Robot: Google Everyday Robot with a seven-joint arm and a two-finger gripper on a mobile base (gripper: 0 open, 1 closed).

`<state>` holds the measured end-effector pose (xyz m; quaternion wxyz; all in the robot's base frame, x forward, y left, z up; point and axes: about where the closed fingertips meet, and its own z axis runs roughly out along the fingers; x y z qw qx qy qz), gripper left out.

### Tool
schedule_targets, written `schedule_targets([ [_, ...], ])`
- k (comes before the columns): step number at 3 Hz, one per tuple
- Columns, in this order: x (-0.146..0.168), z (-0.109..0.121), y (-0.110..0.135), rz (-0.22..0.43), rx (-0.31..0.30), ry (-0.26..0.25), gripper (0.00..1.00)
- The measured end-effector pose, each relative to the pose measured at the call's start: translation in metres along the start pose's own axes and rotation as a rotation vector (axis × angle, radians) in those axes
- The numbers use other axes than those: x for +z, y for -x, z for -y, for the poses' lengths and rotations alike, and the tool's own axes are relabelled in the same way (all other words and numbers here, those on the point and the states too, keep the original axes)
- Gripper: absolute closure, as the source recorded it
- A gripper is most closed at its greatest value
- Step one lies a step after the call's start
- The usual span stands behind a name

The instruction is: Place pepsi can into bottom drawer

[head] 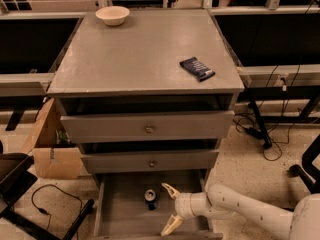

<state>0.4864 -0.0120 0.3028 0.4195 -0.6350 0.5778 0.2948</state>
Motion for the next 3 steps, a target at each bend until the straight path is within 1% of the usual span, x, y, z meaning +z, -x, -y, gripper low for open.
schedule_targets([
  [1, -0.03, -0.004, 0.027, -0.218, 0.065, 0.014, 0.0],
  [2, -0.033, 0.003, 0.073, -0.33, 0.1, -0.03, 0.0],
  [3, -0.031, 0.002, 0.142, -0.361, 0.127, -0.115, 0.0],
])
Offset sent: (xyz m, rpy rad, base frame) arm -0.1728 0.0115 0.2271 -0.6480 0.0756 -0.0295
